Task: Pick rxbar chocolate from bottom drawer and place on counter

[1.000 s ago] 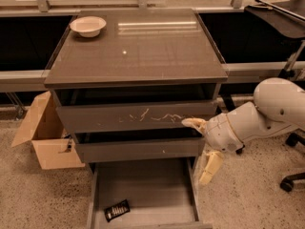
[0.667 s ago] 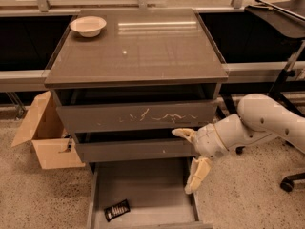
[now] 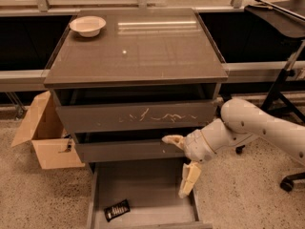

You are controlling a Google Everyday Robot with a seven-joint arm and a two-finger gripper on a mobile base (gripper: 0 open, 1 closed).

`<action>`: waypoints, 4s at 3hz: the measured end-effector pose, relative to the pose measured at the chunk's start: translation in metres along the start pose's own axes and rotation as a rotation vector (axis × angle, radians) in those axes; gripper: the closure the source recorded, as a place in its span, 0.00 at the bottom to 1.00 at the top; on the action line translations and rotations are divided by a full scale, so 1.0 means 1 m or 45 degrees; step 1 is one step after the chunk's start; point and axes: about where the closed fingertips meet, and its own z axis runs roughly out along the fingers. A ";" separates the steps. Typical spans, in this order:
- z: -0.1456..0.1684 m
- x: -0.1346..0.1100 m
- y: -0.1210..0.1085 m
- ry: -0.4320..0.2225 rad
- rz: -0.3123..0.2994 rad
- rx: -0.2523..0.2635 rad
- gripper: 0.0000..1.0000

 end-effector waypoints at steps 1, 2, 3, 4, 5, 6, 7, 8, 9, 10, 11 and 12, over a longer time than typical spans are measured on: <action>0.036 0.035 -0.006 -0.019 -0.086 -0.099 0.00; 0.063 0.071 -0.012 -0.049 -0.148 -0.167 0.00; 0.098 0.100 -0.015 -0.086 -0.189 -0.209 0.00; 0.098 0.100 -0.015 -0.086 -0.189 -0.209 0.00; 0.123 0.116 -0.020 -0.075 -0.158 -0.216 0.00; 0.155 0.135 -0.029 0.004 -0.130 -0.204 0.00; 0.223 0.171 -0.065 0.062 -0.071 -0.134 0.00; 0.228 0.173 -0.065 0.054 -0.079 -0.147 0.00; 0.244 0.188 -0.074 0.067 -0.119 -0.144 0.00; 0.273 0.206 -0.084 0.098 -0.163 -0.153 0.00; 0.301 0.215 -0.091 0.118 -0.180 -0.152 0.00; 0.337 0.215 -0.103 0.062 -0.138 -0.101 0.00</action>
Offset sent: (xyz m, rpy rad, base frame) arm 0.0131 0.0017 -0.1542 0.0829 -0.0020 0.2567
